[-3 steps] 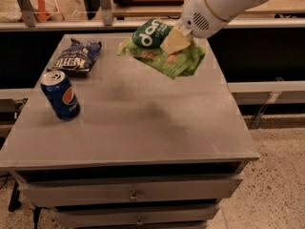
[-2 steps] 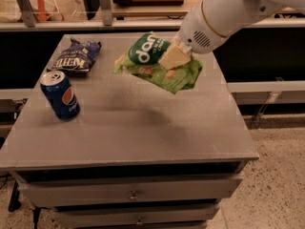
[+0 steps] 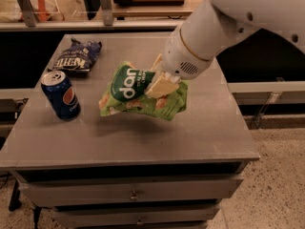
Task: Move green rice chip bag near pepsi can
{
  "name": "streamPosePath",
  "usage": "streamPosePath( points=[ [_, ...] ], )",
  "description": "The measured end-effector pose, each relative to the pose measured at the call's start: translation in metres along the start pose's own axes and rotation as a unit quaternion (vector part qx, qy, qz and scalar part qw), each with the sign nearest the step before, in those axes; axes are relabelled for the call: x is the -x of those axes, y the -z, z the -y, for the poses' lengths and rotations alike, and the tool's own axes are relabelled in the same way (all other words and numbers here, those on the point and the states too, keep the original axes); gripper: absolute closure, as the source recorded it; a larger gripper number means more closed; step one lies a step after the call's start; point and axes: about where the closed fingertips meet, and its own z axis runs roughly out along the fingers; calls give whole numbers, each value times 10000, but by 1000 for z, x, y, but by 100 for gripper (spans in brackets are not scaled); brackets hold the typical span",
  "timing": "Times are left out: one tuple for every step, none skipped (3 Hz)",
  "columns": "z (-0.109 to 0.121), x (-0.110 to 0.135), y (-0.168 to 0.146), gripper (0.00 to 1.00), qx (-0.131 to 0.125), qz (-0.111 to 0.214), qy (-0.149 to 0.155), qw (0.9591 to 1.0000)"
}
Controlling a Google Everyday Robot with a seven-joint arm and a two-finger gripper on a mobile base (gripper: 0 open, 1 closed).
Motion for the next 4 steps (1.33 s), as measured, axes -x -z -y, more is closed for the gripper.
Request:
streamPosePath(
  points=[
    [-22,14,-10,100,312,-111,579,9978],
    [-35,26,-17,100,512,-153,946,9941],
    [-39,45,-30,100,668,-157,1216,9902],
    [-38,48,-35,100,659,-127,1152,9911]
  ],
)
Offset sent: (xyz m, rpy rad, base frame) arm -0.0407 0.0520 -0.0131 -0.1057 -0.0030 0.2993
